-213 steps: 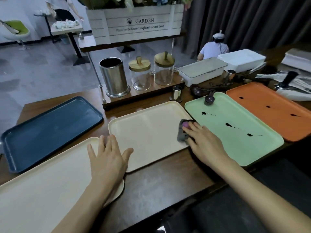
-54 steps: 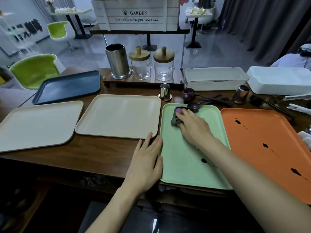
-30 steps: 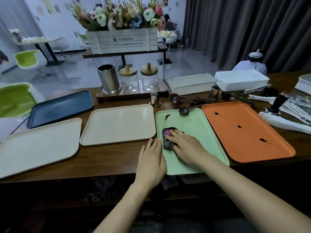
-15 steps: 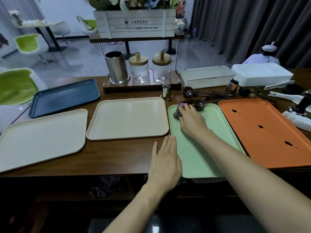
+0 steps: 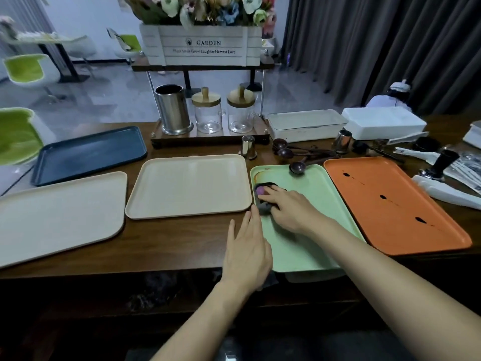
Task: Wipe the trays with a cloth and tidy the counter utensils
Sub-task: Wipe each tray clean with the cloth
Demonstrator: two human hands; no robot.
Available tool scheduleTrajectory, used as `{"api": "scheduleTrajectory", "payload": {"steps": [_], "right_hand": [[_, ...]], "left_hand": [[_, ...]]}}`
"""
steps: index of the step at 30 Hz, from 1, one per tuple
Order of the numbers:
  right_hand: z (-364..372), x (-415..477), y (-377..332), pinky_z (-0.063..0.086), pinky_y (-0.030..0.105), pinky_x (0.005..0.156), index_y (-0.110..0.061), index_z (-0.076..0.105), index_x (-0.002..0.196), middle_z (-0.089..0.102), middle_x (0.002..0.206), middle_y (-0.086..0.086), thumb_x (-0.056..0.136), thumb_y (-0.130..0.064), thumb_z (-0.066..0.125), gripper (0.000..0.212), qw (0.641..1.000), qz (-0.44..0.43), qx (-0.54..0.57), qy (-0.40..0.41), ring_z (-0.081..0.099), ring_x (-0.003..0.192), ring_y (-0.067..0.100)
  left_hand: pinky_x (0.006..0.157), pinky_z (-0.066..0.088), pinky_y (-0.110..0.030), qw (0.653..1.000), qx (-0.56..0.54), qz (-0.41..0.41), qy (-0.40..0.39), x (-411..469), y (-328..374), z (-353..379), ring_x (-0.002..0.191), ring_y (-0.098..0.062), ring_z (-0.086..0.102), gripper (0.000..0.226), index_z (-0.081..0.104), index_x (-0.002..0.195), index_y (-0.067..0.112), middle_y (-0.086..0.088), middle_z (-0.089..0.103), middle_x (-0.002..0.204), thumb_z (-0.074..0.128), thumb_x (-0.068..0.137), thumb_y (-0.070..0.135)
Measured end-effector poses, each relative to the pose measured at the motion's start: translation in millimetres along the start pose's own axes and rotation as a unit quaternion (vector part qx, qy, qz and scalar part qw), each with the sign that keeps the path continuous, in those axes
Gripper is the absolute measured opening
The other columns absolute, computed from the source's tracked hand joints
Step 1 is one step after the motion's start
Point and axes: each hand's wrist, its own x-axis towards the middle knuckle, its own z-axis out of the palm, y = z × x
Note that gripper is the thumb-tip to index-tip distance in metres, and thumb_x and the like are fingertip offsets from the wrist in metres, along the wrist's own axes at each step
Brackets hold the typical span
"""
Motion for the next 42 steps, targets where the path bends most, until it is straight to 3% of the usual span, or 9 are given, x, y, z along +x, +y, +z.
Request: {"api": "scheduleTrajectory", "payload": {"steps": [7, 12, 18, 24, 29, 35, 42], "right_hand": [[2.6, 21.8, 4.2, 0.034, 0.039, 0.112, -0.030, 0.039, 0.151, 0.023, 0.164, -0.005, 0.099, -0.014, 0.038, 0.054, 1.000, 0.006, -0.021, 0.008, 0.021, 0.150, 0.020], [-3.1, 68.5, 10.6, 0.041, 0.041, 0.107, -0.024, 0.041, 0.149, 0.033, 0.159, 0.000, 0.096, -0.011, 0.043, 0.055, 0.998, 0.004, -0.061, 0.016, 0.025, 0.147, 0.022], [-3.1, 76.3, 13.4, 0.039, 0.040, 0.107, -0.022, 0.040, 0.150, 0.032, 0.159, 0.001, 0.096, -0.012, 0.042, 0.055, 0.998, -0.004, -0.067, 0.019, 0.024, 0.147, 0.022], [-6.6, 23.1, 10.4, 0.039, 0.043, 0.110, -0.027, 0.048, 0.145, 0.034, 0.159, -0.003, 0.094, -0.017, 0.043, 0.052, 0.999, -0.038, -0.018, -0.009, 0.030, 0.145, 0.021], [5.4, -46.0, 7.7, 0.032, 0.038, 0.116, -0.033, 0.040, 0.151, 0.023, 0.163, -0.011, 0.099, -0.020, 0.044, 0.054, 0.999, -0.045, 0.014, -0.017, 0.016, 0.151, 0.011], [1.3, -111.9, 0.4, 0.024, 0.035, 0.121, -0.035, 0.039, 0.151, 0.017, 0.164, -0.013, 0.095, -0.026, 0.047, 0.058, 0.998, 0.003, 0.049, -0.038, 0.009, 0.152, 0.006], [10.2, -127.1, -18.9, 0.036, 0.042, 0.113, -0.029, 0.046, 0.146, 0.025, 0.163, -0.009, 0.098, -0.044, 0.044, 0.050, 0.999, 0.012, 0.034, 0.015, 0.014, 0.151, 0.012]], "left_hand": [[0.128, 0.002, -0.045, 1.000, 0.004, 0.012, 0.010, -0.5, -3.8, 6.0, 0.158, -0.014, 0.000, 0.073, -0.008, 0.161, 0.005, -0.006, 0.005, 0.172, 0.028, 0.099, 0.020], [0.127, 0.000, -0.045, 1.000, -0.007, 0.014, 0.003, -0.2, -5.0, 7.8, 0.158, -0.012, -0.002, 0.073, -0.002, 0.163, 0.009, -0.004, 0.008, 0.172, 0.030, 0.098, 0.020], [0.126, 0.007, -0.048, 1.000, -0.004, 0.008, 0.005, 2.3, -5.4, 8.9, 0.158, -0.011, 0.000, 0.073, 0.000, 0.164, 0.012, -0.002, 0.009, 0.172, 0.032, 0.098, 0.019], [0.128, 0.004, -0.041, 1.000, -0.002, -0.018, 0.018, 3.3, 1.8, 4.1, 0.157, -0.010, 0.002, 0.073, -0.010, 0.162, 0.009, -0.001, 0.005, 0.172, 0.028, 0.101, 0.021], [0.127, 0.013, -0.043, 0.998, -0.023, -0.037, 0.033, 2.1, 4.1, 4.3, 0.156, -0.015, 0.014, 0.063, 0.006, 0.163, 0.014, -0.002, 0.020, 0.170, 0.018, 0.106, 0.037], [0.128, 0.011, -0.043, 0.999, 0.013, -0.032, 0.011, -0.6, 6.2, 2.6, 0.157, -0.018, 0.012, 0.056, 0.020, 0.162, 0.018, 0.001, 0.021, 0.169, 0.015, 0.108, 0.032], [0.127, 0.013, -0.045, 0.999, 0.011, -0.031, 0.006, -1.4, 5.7, 2.9, 0.156, -0.020, 0.017, 0.056, 0.023, 0.162, 0.017, -0.001, 0.024, 0.168, 0.018, 0.108, 0.031]]}}
